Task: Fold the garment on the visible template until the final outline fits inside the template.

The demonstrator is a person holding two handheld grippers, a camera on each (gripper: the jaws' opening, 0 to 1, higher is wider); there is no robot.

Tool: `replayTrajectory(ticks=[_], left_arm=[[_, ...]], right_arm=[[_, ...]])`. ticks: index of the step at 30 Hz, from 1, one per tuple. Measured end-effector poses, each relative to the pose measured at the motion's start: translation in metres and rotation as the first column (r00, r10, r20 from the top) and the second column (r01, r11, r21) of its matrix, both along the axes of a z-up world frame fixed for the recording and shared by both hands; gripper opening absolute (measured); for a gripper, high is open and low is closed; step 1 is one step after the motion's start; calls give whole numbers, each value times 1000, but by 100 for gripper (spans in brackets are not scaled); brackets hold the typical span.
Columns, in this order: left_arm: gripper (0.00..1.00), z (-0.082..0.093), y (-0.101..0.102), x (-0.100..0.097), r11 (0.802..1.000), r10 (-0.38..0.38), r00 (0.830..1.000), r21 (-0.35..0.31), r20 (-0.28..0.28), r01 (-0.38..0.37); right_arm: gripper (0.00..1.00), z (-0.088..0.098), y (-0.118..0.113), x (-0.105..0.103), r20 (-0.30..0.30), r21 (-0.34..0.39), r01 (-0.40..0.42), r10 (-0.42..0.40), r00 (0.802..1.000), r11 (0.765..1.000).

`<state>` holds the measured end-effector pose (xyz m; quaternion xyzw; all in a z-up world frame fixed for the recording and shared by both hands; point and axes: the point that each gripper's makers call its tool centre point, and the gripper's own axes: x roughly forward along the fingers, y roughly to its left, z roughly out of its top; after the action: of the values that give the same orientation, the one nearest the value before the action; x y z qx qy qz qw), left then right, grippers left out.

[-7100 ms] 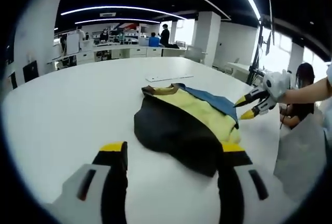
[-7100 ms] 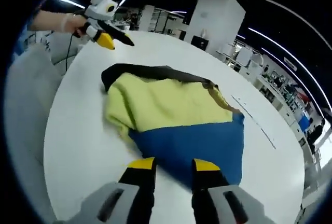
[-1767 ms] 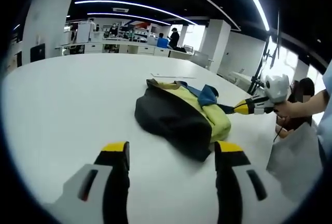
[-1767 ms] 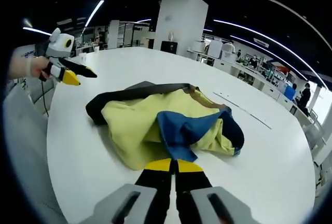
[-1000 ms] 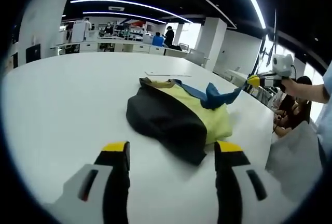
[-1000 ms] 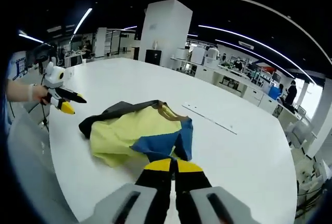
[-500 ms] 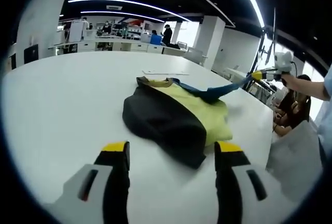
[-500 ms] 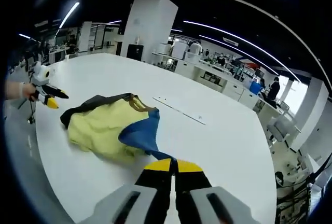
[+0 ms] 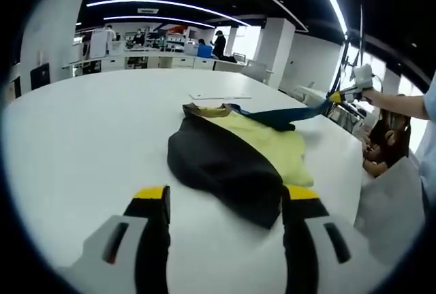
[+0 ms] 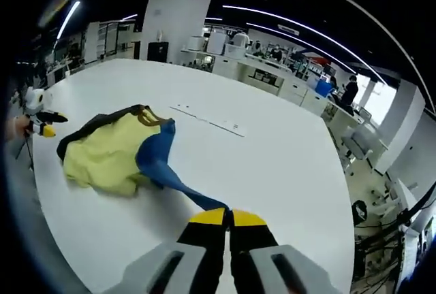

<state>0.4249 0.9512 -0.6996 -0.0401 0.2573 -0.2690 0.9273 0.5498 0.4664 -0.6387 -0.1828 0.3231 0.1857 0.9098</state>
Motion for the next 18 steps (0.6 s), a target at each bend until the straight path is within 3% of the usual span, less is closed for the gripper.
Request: replayTrajectory(ticks=[3, 10, 18], left_arm=[[64, 0, 1, 2, 1000, 1, 1000, 4, -2, -1], [64, -1, 5, 7, 1000, 15, 1000, 9, -7, -15], [64, -6, 4, 10, 1000, 20, 1000, 14, -20, -20]], right_arm=[[0, -5, -11, 4, -40, 37, 48, -47, 998, 998], [0, -20, -44, 13, -113, 47, 135, -129, 985, 990], [0, -31, -71, 10, -169, -18, 165, -166, 972, 986]])
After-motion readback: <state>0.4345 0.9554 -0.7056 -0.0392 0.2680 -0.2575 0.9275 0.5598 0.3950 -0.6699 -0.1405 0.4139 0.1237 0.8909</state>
